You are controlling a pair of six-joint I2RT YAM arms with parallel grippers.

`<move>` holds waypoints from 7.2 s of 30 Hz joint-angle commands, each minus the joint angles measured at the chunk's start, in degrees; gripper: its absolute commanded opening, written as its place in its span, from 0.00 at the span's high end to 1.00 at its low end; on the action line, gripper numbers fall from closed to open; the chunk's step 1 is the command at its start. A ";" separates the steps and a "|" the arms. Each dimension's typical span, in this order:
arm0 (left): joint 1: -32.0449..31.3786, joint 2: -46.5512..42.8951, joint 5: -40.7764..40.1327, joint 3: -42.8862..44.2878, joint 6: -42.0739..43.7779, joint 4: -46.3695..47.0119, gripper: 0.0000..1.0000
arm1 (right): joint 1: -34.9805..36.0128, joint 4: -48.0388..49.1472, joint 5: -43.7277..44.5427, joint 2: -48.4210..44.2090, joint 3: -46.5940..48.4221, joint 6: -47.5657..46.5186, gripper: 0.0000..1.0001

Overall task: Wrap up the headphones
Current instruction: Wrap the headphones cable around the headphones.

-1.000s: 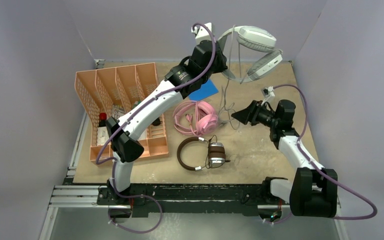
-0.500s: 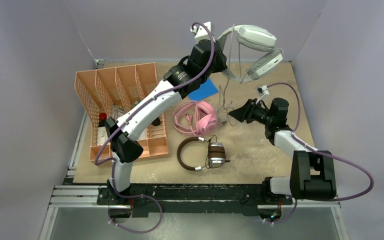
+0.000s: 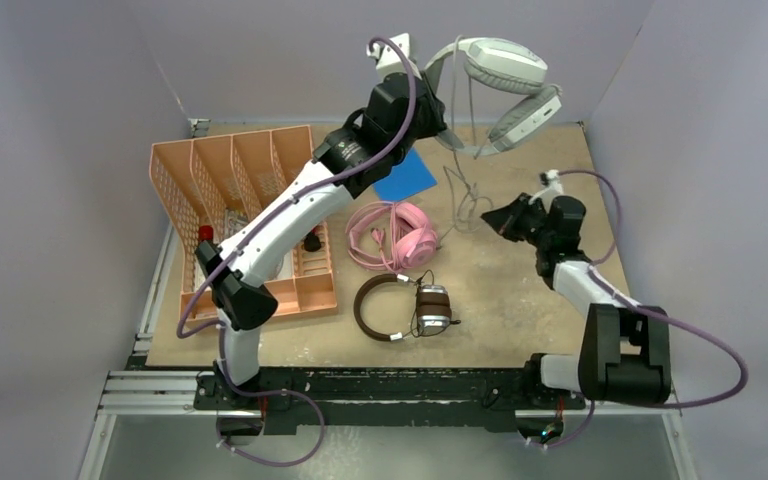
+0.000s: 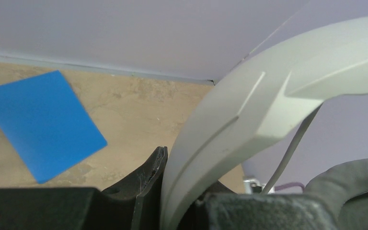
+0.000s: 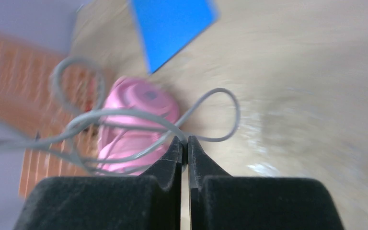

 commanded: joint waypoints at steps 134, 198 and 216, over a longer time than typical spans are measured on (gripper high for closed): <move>15.92 2.06 1.73 11.51 -2.43 -4.03 1.00 | 17.27 -24.07 15.76 -50.94 -9.02 -23.68 1.00; 17.55 -2.47 -1.01 -21.63 8.22 -6.78 1.00 | 17.29 -45.19 30.27 -25.45 62.91 -26.44 1.00; 20.51 13.33 -1.83 13.65 -2.96 -10.30 1.00 | 17.31 -45.75 -15.21 -36.22 40.91 -27.48 1.00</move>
